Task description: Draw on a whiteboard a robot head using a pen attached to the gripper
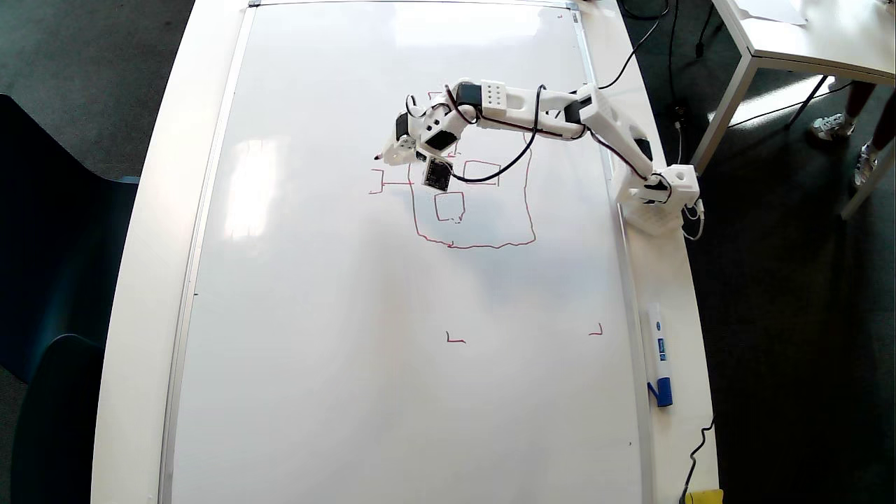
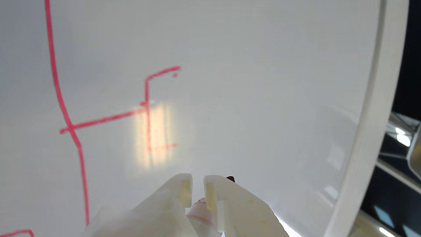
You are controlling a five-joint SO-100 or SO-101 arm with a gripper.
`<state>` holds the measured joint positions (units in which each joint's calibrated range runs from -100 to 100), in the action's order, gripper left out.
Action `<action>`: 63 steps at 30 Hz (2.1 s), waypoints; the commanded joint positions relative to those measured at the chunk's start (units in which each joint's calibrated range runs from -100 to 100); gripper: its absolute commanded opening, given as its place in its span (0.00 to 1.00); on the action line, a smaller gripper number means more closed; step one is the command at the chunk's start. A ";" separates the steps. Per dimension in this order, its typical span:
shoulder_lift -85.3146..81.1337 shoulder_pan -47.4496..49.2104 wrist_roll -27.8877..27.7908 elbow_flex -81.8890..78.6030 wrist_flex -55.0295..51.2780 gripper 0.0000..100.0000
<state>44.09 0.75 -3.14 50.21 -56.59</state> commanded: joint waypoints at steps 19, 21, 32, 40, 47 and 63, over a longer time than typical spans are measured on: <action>10.79 -1.82 0.62 11.12 -0.32 0.01; 10.96 -1.82 0.62 11.21 -0.32 0.01; 11.72 -1.09 0.62 11.57 0.12 0.01; 11.72 0.53 0.62 11.03 -0.41 0.01; 11.55 2.16 0.68 11.03 -1.71 0.01; 10.29 3.63 0.68 13.39 -2.49 0.01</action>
<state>56.54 4.30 -2.83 59.98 -58.61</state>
